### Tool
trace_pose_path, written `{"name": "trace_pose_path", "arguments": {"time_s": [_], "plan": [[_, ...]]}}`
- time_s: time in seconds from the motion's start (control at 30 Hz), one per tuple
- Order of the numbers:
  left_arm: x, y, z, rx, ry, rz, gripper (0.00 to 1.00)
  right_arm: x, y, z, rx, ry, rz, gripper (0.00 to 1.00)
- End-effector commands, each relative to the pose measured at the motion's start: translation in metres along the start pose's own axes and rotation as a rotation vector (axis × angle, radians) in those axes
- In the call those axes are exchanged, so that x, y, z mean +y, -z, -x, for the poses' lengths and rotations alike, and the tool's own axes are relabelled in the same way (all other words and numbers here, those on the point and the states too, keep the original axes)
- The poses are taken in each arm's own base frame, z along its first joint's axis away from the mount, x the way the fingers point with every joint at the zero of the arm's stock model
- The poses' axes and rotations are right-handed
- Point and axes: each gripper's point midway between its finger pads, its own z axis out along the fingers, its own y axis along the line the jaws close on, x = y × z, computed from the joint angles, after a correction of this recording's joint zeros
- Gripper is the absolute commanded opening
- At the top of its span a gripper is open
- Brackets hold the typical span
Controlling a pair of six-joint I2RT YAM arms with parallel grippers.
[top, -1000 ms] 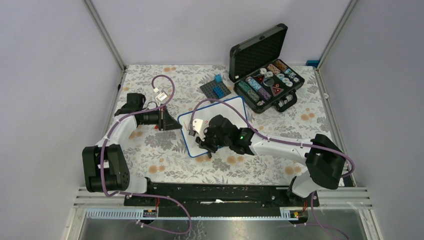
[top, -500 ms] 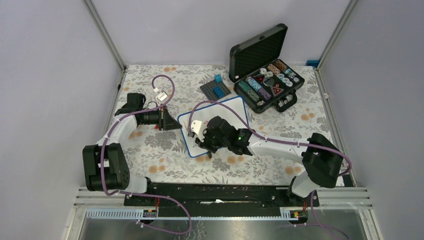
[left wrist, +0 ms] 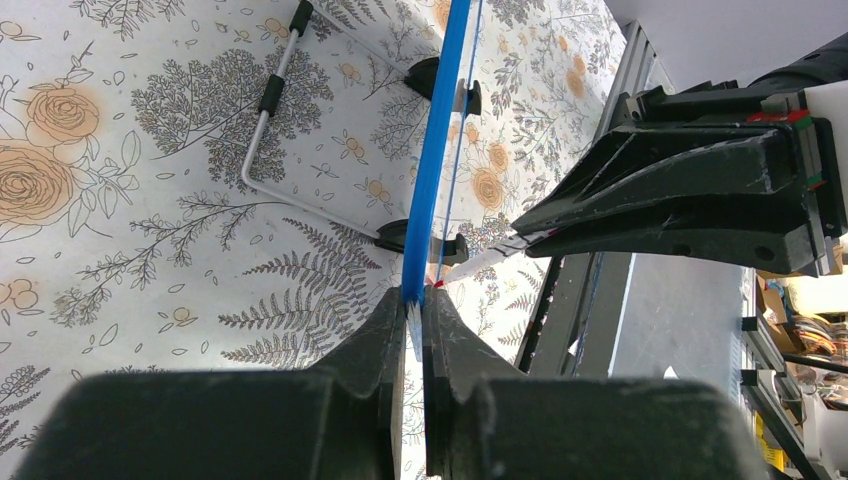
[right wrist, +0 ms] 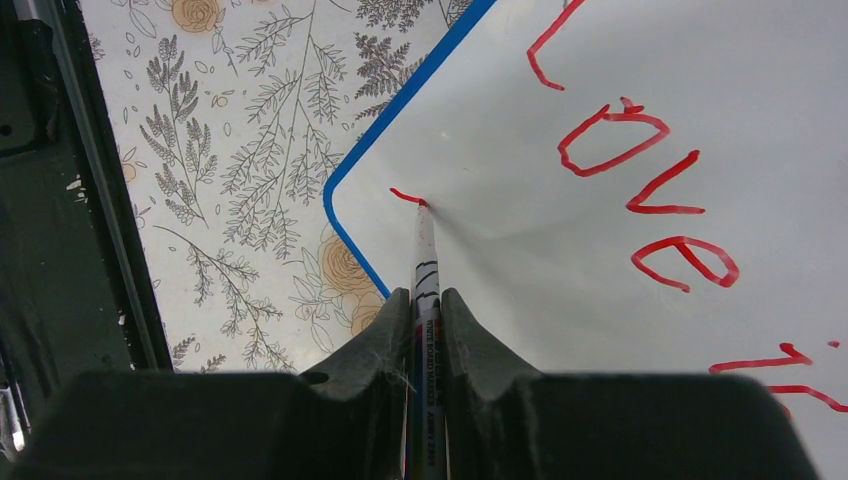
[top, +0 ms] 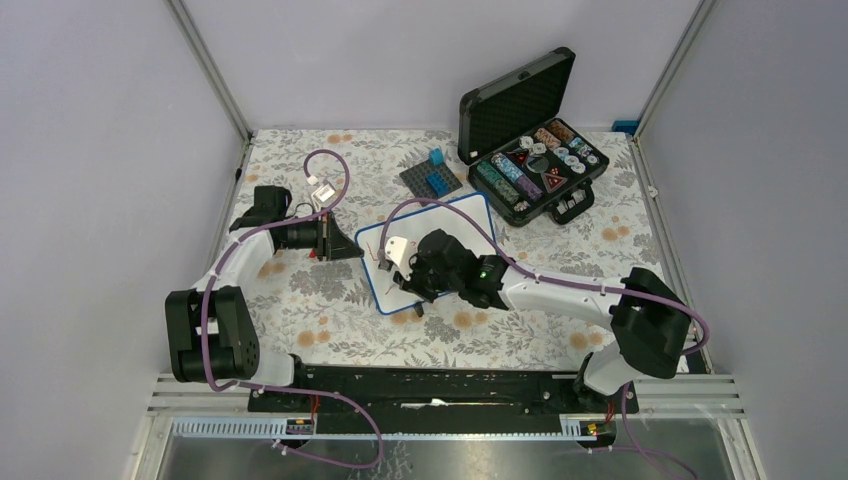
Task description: Write a sentence on the whiteboard
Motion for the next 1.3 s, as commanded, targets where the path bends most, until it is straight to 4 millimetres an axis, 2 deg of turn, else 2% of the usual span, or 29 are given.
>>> {"name": "trace_pose_path", "arguments": {"time_s": [0.0,0.37,0.5,0.7,0.73,0.93,1.27], "plan": [[0.0,0.001,0.007,-0.008,-0.039,0.001,0.0,-0.022,0.012,0.024,-0.056,0.01,-0.08,0.0],[-0.001,0.001,0.007,-0.008,-0.042,0.0,0.0,-0.018,0.003,0.037,-0.078,-0.006,-0.038,0.0],[-0.001,0.001,0.007,-0.008,-0.045,0.002,0.0,-0.015,0.0,0.037,-0.075,-0.007,-0.022,0.0],[0.0,0.001,0.007,-0.007,-0.043,0.002,0.0,-0.006,-0.008,0.031,-0.058,-0.006,0.009,0.0],[0.0,0.001,0.007,-0.008,-0.044,0.002,0.0,-0.003,-0.008,0.024,-0.032,-0.008,0.021,0.0],[0.0,0.001,0.007,-0.006,-0.045,0.005,0.0,0.004,-0.01,0.014,-0.002,-0.001,0.045,0.0],[0.001,0.001,0.007,-0.006,-0.046,0.01,0.0,0.011,-0.001,-0.003,0.03,0.014,0.064,0.0]]}}
